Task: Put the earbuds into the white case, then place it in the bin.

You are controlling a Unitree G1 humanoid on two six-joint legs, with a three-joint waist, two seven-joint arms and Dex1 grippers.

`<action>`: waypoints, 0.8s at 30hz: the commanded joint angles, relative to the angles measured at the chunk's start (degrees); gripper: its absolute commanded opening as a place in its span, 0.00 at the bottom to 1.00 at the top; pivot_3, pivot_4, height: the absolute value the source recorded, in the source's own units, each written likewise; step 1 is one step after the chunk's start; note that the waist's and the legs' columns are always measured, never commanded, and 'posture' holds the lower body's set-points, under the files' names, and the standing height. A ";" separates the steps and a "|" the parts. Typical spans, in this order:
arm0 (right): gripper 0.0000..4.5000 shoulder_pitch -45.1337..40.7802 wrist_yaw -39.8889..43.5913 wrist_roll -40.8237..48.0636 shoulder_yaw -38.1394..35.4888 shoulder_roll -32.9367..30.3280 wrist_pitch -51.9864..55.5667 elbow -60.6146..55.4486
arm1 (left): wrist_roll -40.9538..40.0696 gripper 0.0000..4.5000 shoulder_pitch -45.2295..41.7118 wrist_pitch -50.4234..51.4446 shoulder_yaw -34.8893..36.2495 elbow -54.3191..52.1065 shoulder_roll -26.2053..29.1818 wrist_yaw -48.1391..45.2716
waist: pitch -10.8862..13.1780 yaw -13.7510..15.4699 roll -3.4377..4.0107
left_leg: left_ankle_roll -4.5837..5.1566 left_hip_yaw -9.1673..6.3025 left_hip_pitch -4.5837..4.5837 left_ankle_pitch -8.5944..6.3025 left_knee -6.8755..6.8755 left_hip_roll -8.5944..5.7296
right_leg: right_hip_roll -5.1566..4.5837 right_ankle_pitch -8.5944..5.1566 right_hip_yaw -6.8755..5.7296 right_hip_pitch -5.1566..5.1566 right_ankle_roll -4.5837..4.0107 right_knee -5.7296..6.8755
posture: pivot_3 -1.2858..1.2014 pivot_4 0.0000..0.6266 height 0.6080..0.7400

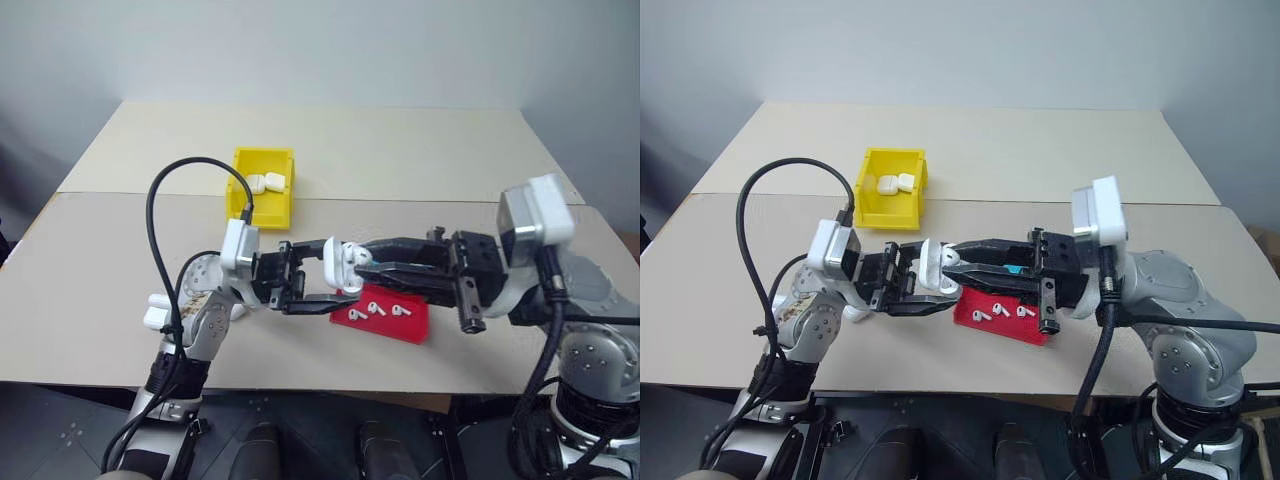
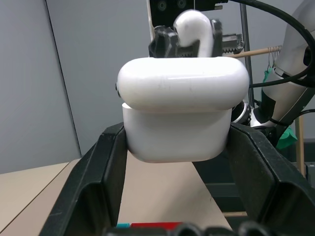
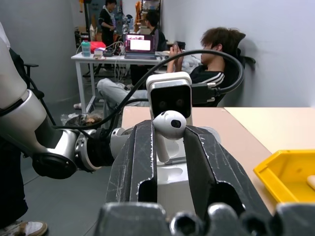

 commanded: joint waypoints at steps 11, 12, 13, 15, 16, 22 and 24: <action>0.15 1.44 -1.13 0.04 3.21 -2.33 -4.33 0.18 | 0.45 0.61 -0.06 -1.79 0.67 -1.67 -0.70 0.33 | 0.00 0.03 0.00 | 0.00 0.00 0.00 0.00 0.00 0.00 | 0.00 0.00 0.00 0.00 0.00 -0.01 | 0.52 0.24 1.00; 0.15 1.58 -1.18 -0.01 3.36 -2.41 -4.58 0.18 | 0.46 0.61 -0.05 -1.78 0.67 -1.71 -0.70 0.38 | 0.00 0.01 0.00 | 0.00 0.00 0.00 0.00 0.00 0.00 | 0.00 0.00 0.00 0.00 0.00 -0.02 | 0.52 0.24 1.00; 0.15 1.71 -1.23 -0.04 3.50 -2.50 -4.84 0.16 | 0.48 0.61 -0.03 -1.78 0.67 -1.75 -0.70 0.40 | 0.00 0.01 0.00 | 0.00 0.00 0.00 0.00 0.00 0.00 | 0.00 0.00 0.00 0.00 0.00 -0.02 | 0.52 0.24 1.00; 0.15 1.80 -1.41 -0.03 3.91 -3.00 -4.81 0.18 | 0.57 0.61 -0.06 -1.81 0.67 -1.72 -0.72 0.48 | 0.00 0.04 0.00 | 0.00 0.00 0.00 0.00 0.00 0.00 | 0.00 0.00 0.00 0.00 0.00 -0.02 | 0.52 0.24 1.00; 0.15 1.94 -1.37 -0.24 4.14 -3.15 -5.09 0.16 | 0.63 0.61 -0.05 -1.85 0.65 -1.71 -0.73 0.50 | 0.00 0.04 0.00 | 0.00 0.00 -0.01 0.00 0.00 0.00 | 0.00 0.00 0.00 0.00 0.00 -0.02 | 0.52 0.24 1.00; 0.22 2.39 -1.07 -0.67 4.94 -3.44 -6.80 0.14 | 0.78 0.61 -0.14 -2.10 0.82 -1.42 -0.87 0.43 | 0.00 0.03 -0.01 | 0.00 0.00 -0.01 0.00 0.00 0.00 | 0.00 0.00 0.00 0.00 0.00 -0.03 | 0.52 0.24 1.00; 0.36 2.56 -1.25 -1.55 5.33 -3.58 -7.46 -0.14 | 0.78 0.61 -0.21 -2.10 0.88 -1.36 -0.93 0.43 | 0.00 0.05 -0.01 | 0.00 0.00 0.00 0.00 0.00 0.00 | 0.00 0.00 0.00 0.00 0.00 -0.03 | 0.52 0.24 1.00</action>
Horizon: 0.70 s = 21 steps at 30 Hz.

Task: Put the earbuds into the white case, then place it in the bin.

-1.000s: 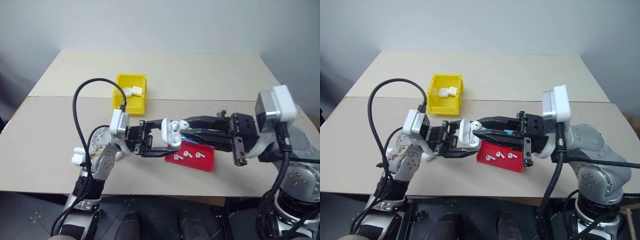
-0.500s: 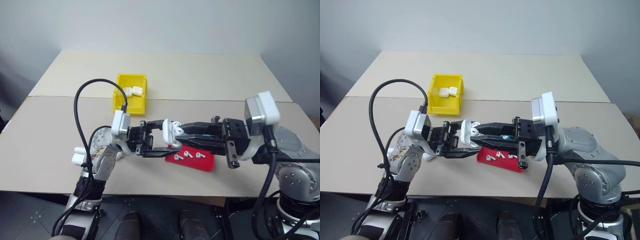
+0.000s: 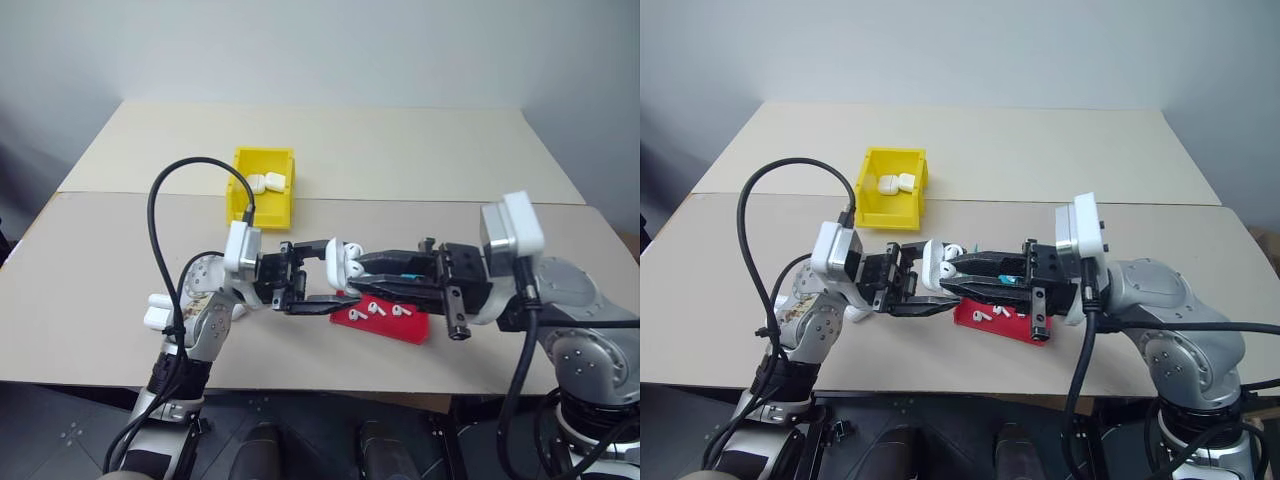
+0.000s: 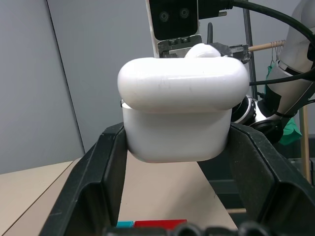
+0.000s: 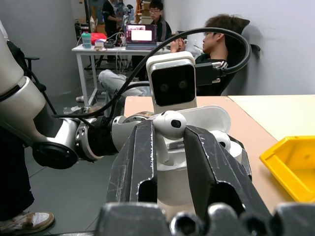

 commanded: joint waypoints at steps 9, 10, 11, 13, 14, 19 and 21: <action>0.43 1.16 1.02 -0.65 0.06 -2.23 -4.17 -0.91 | -0.15 0.61 -0.19 -1.24 0.76 -1.15 -0.63 0.17 | 0.00 0.04 0.00 | 0.00 0.00 -0.01 0.00 0.00 0.00 | 0.00 0.00 0.00 0.00 0.00 -0.01 | 0.52 0.24 1.00; 0.43 1.27 1.21 -0.35 -0.18 -2.38 -4.33 -0.85 | -0.11 0.61 -0.19 -1.26 0.74 -1.11 -0.65 0.19 | 0.00 0.05 0.00 | 0.00 0.00 -0.01 0.00 0.00 0.00 | 0.00 0.00 0.00 0.00 0.00 -0.01 | 0.52 0.24 1.00; 0.43 1.39 1.69 1.02 -1.14 -2.70 -4.26 -0.65 | 0.04 0.61 -0.14 -1.49 0.73 -0.86 -0.69 0.06 | 0.00 0.05 0.00 | 0.00 0.00 -0.01 0.00 0.00 0.00 | 0.00 0.00 0.00 0.00 0.00 -0.01 | 0.52 0.24 1.00; 0.43 1.47 3.04 3.44 -3.03 -3.62 -4.38 -0.27 | 0.33 0.61 -0.09 -1.78 0.71 -0.45 -0.68 -0.07 | 0.00 0.10 -0.01 | 0.00 0.00 -0.01 0.00 0.00 0.00 | 0.00 0.00 0.00 0.00 0.00 -0.01 | 0.52 0.24 1.00; 0.43 1.13 3.83 4.84 -4.02 -4.23 -4.35 0.05 | 0.42 0.61 -0.13 -1.77 0.69 -0.29 -0.69 0.03 | 0.01 0.11 -0.01 | 0.00 0.00 -0.02 0.00 0.00 0.00 | 0.00 0.00 0.00 0.00 0.00 -0.02 | 0.52 0.24 1.00; 0.39 -9.68 5.10 7.89 -4.15 -9.58 -0.54 4.67 | 1.93 0.61 -1.32 -2.93 0.24 2.41 -0.95 -0.56 | 0.03 -0.35 0.04 | 0.00 0.01 0.02 0.00 0.00 0.00 | 0.00 0.01 0.01 0.02 0.01 -0.01 | 0.52 0.24 1.00; 0.30 -16.20 5.34 6.68 -1.66 -11.52 1.55 7.48 | 3.25 0.61 -2.09 -4.25 -0.18 4.40 -1.21 -1.26 | 0.04 -0.48 0.07 | 0.02 0.05 0.05 0.01 0.02 -0.01 | 0.01 0.02 0.06 0.00 0.01 0.04 | 0.52 0.24 1.00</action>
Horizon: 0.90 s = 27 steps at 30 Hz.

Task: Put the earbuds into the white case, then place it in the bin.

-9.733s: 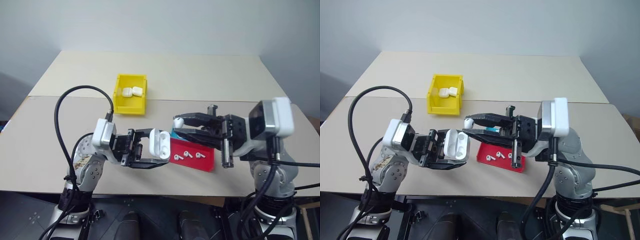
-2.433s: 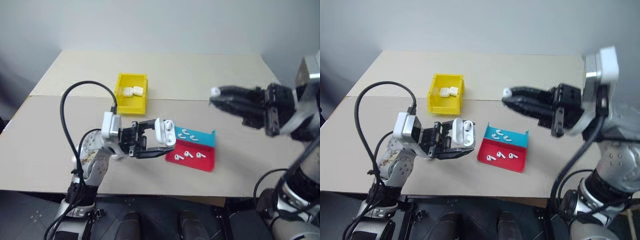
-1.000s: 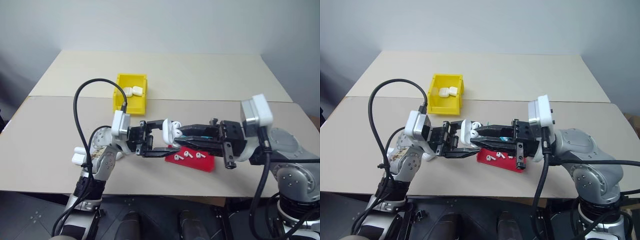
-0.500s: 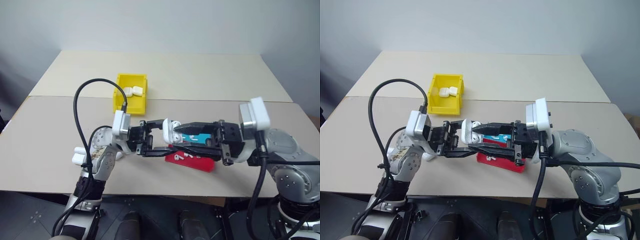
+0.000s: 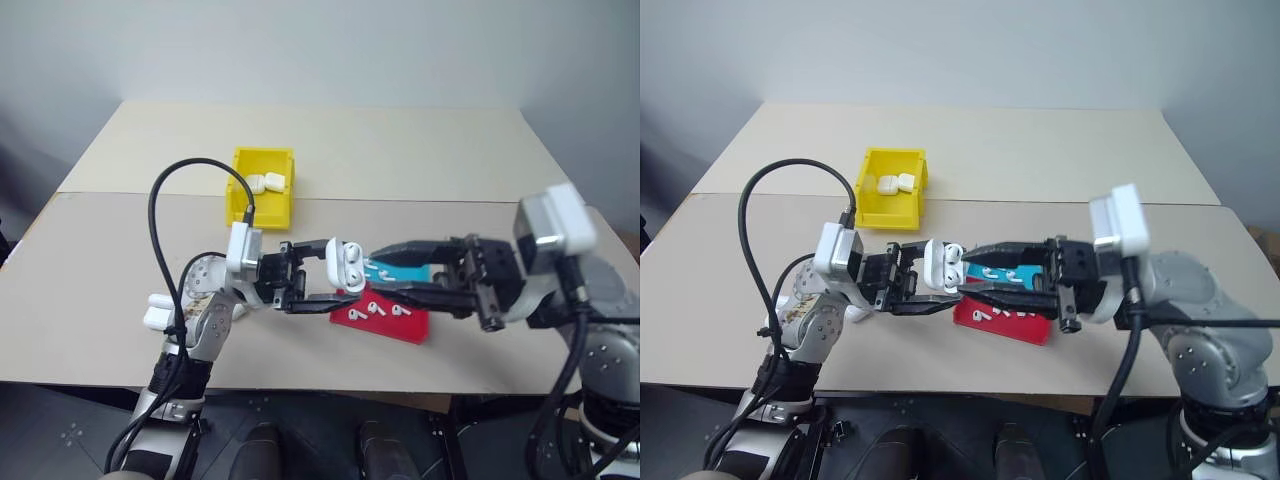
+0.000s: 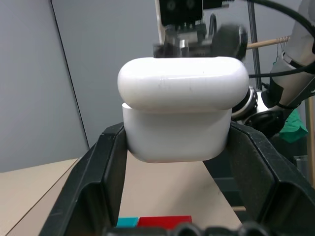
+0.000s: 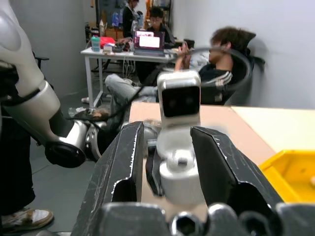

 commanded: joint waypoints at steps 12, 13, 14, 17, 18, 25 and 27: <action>0.00 -27.91 8.97 -16.01 20.25 -3.40 2.96 7.01 | 4.55 0.61 -5.55 -6.49 -0.52 8.26 -3.13 -1.84 | -0.01 0.64 -0.02 | 0.02 -0.06 -0.24 0.01 -0.06 0.01 | -0.02 0.00 -0.09 -0.17 0.00 -0.11 | 0.52 0.24 1.00; 0.00 -28.17 9.60 -17.36 21.26 -3.17 2.34 6.97 | 4.67 0.61 -5.46 -6.66 -0.56 8.30 -3.20 -1.86 | -0.01 0.63 -0.02 | 0.02 -0.06 -0.25 0.01 -0.06 0.00 | -0.02 0.00 -0.09 -0.17 -0.01 -0.10 | 0.52 0.24 1.00; 0.00 -28.38 10.28 -18.73 22.17 -3.00 1.69 7.02 | 4.76 0.61 -5.47 -6.85 -0.57 8.46 -3.25 -1.92 | -0.01 0.62 -0.02 | 0.02 -0.06 -0.24 0.01 -0.05 0.00 | -0.02 0.00 -0.09 -0.17 -0.01 -0.09 | 0.52 0.24 1.00; 0.00 -28.58 12.14 -22.53 24.56 -2.38 -0.24 7.47 | 5.14 0.61 -5.53 -7.35 -0.66 8.75 -3.46 -1.88 | -0.01 0.60 -0.02 | 0.02 -0.07 -0.23 0.01 -0.04 0.01 | -0.01 0.00 -0.09 -0.17 -0.01 -0.05 | 0.52 0.24 1.00; 0.00 -28.59 12.63 -24.02 25.37 -2.19 -1.21 7.63 | 5.49 0.61 -5.55 -7.65 -0.76 8.84 -3.54 -1.77 | -0.01 0.59 -0.02 | 0.02 -0.07 -0.23 0.01 -0.04 0.01 | -0.01 0.00 -0.09 -0.17 -0.01 -0.05 | 0.52 0.24 1.00; 0.00 -29.03 14.45 -31.23 28.90 -0.03 -4.73 9.24 | 6.48 0.61 -5.23 -8.25 -0.94 8.67 -4.16 -0.90 | -0.01 0.55 -0.02 | 0.02 -0.07 -0.21 0.01 -0.03 0.01 | -0.01 0.00 -0.09 -0.18 -0.01 -0.01 | 0.52 0.24 1.00; 0.00 -28.51 15.49 -33.56 29.70 -0.28 -6.37 9.71 | 6.34 0.61 -5.12 -8.11 -0.86 8.32 -4.06 -0.80 | -0.01 0.57 -0.02 | 0.02 -0.07 -0.22 0.01 -0.03 0.01 | -0.01 0.00 -0.09 -0.19 -0.01 -0.02 | 0.52 0.24 1.00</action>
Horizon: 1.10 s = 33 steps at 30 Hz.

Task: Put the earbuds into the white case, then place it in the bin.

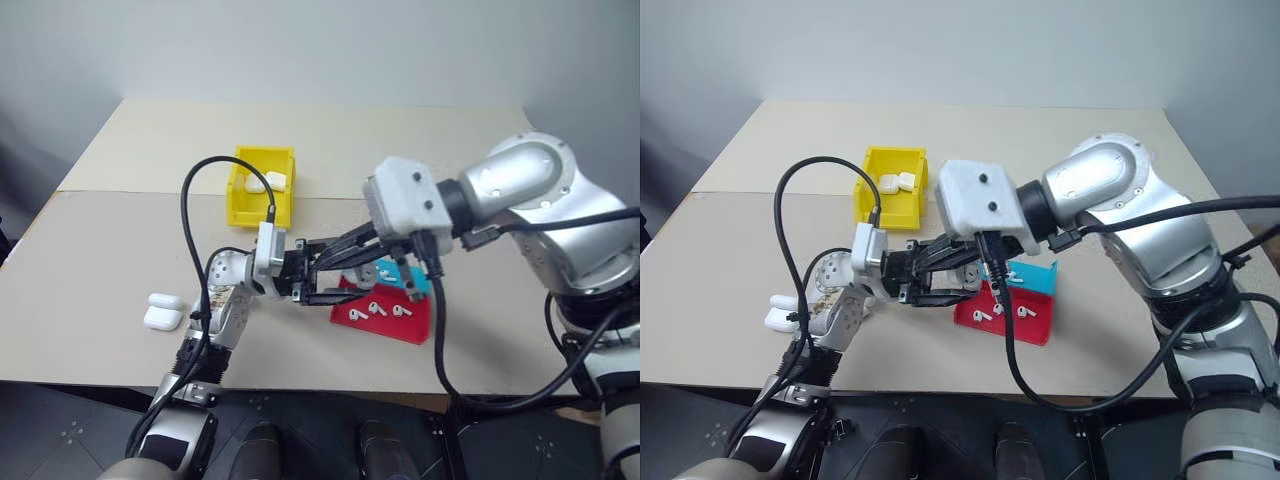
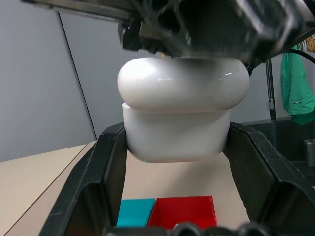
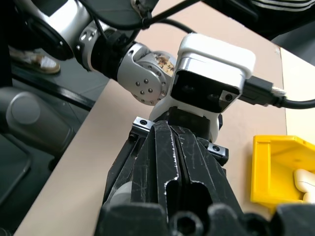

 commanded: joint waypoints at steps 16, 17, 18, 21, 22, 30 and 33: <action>0.00 1.08 3.68 -2.61 -6.85 -1.79 -4.45 3.81 | -1.32 0.61 -0.06 -0.62 1.61 -1.96 1.26 0.29 | 0.01 -0.03 0.02 | 0.00 0.00 0.02 0.00 0.01 0.00 | -0.01 0.00 0.01 0.01 0.00 0.02 | 0.52 0.24 1.00; 0.00 0.87 3.40 -1.85 -7.68 -1.40 -4.01 4.01 | -1.20 0.61 -0.03 -0.64 1.62 -2.01 1.20 0.51 | 0.01 -0.02 0.02 | 0.00 0.01 0.02 0.00 0.01 0.00 | -0.01 0.00 0.01 0.01 0.00 0.02 | 0.52 0.24 1.00; 0.00 0.75 3.19 -1.29 -8.55 -1.24 -3.76 4.40 | -0.87 0.61 0.10 -0.42 1.60 -2.33 1.21 1.25 | 0.01 -0.02 0.01 | 0.00 0.00 0.03 0.00 0.01 0.00 | -0.01 0.00 0.01 0.01 0.00 0.03 | 0.52 0.24 1.00; 0.00 1.98 -0.04 -0.31 -13.70 -1.55 -3.34 6.20 | 2.95 0.61 -0.98 9.07 1.15 -8.17 5.00 10.11 | 0.02 0.00 -0.01 | 0.00 0.00 0.02 0.00 0.01 0.00 | -0.01 0.00 0.01 0.01 -0.01 0.03 | 0.52 0.24 1.00; 0.00 2.38 -1.62 0.46 -15.57 -1.30 -2.73 6.49 | 3.16 0.61 -1.63 11.72 1.70 -9.85 5.90 12.84 | 0.03 0.01 -0.01 | 0.00 -0.01 0.01 0.00 0.01 0.00 | 0.00 0.00 0.00 0.01 0.00 0.04 | 0.52 0.24 1.00; 0.00 12.39 -16.24 6.06 -27.42 0.95 4.32 0.66 | 12.92 0.61 -16.35 26.37 8.88 -4.51 6.75 47.34 | 0.03 0.28 -0.05 | 0.00 -0.11 0.01 0.00 0.02 -0.03 | -0.03 0.01 -0.08 0.10 0.02 -0.01 | 0.52 0.24 1.00; 0.00 17.43 -20.80 6.33 -27.99 1.69 6.30 -2.45 | 21.09 0.61 -20.11 25.86 7.92 3.22 5.79 59.22 | 0.02 0.04 -0.04 | 0.00 -0.09 0.02 0.00 0.01 -0.05 | -0.04 0.02 -0.06 0.09 0.03 -0.03 | 0.52 0.24 1.00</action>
